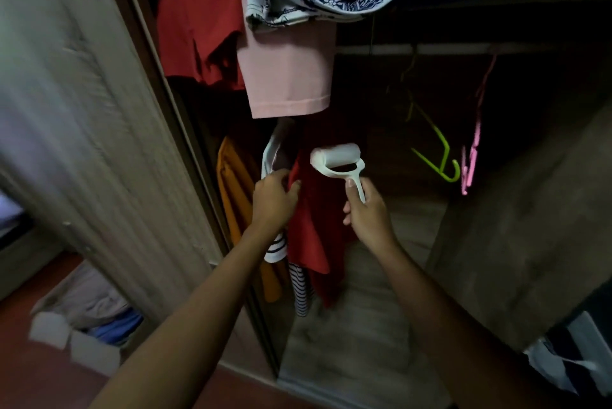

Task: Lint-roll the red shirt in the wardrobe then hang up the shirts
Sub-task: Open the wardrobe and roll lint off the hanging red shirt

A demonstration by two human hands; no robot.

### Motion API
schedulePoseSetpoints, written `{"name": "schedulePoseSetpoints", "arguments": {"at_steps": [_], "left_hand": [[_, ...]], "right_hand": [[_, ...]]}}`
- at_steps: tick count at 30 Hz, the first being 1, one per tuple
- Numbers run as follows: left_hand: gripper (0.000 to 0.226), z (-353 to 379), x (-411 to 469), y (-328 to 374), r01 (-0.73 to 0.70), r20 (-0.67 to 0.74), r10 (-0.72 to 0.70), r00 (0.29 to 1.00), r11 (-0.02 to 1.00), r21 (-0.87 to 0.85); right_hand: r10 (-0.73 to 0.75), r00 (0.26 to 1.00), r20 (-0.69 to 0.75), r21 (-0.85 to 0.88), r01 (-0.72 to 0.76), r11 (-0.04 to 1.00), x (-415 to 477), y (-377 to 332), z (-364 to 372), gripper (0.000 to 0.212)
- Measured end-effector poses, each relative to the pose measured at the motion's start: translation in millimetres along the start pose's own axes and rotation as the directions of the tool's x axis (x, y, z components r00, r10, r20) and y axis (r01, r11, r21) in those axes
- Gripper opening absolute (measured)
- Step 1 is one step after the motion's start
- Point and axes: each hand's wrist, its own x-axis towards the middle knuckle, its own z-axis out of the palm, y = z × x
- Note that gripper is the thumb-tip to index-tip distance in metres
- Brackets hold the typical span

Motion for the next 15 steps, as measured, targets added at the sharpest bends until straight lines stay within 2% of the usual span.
{"name": "schedulePoseSetpoints", "arguments": {"at_steps": [3,7,11,15], "left_hand": [[0.016,-4,2,-13,0.127,-0.007,-0.129,0.992,0.983,-0.131],[0.024,-12,-10,-19,0.280,0.050,-0.282,0.958,0.887,-0.367],[0.032,-23,-25,-7,0.283,-0.005,-0.316,0.949,0.856,-0.433],[0.030,-39,-35,1,0.223,-0.115,-0.295,0.948,0.880,-0.420]], "right_hand": [[-0.038,0.996,0.077,0.003,0.038,0.999,20,2,2,0.026],[-0.107,0.981,0.164,0.019,0.105,0.994,39,0,7,0.024],[-0.154,0.972,0.176,0.053,0.147,0.988,49,0,19,0.028],[-0.145,0.959,0.245,0.034,0.141,0.989,52,9,37,0.054]]}}
